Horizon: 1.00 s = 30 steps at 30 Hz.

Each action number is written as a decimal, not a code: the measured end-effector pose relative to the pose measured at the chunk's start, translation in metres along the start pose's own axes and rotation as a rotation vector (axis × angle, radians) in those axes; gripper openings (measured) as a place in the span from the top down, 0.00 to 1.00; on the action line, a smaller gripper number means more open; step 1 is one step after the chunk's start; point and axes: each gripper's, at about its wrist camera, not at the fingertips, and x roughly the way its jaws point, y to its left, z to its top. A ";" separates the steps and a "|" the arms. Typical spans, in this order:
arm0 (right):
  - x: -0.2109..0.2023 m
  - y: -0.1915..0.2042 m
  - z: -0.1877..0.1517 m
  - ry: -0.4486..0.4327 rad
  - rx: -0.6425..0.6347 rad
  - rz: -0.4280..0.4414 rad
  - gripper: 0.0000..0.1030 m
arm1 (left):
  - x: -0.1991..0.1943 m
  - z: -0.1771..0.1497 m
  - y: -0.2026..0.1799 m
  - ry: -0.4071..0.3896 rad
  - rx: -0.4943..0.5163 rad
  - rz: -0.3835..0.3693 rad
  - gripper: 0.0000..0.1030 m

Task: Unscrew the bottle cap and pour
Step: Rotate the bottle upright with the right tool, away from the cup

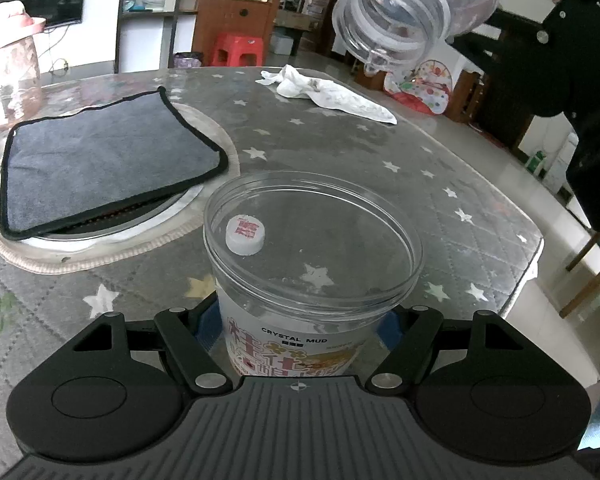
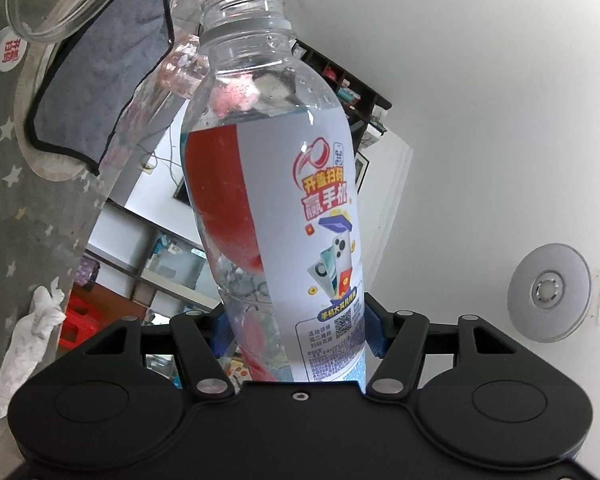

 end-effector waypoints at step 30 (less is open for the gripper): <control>-0.015 0.002 0.002 0.228 0.492 0.298 0.37 | -0.002 0.008 -0.002 -0.015 0.009 0.028 0.27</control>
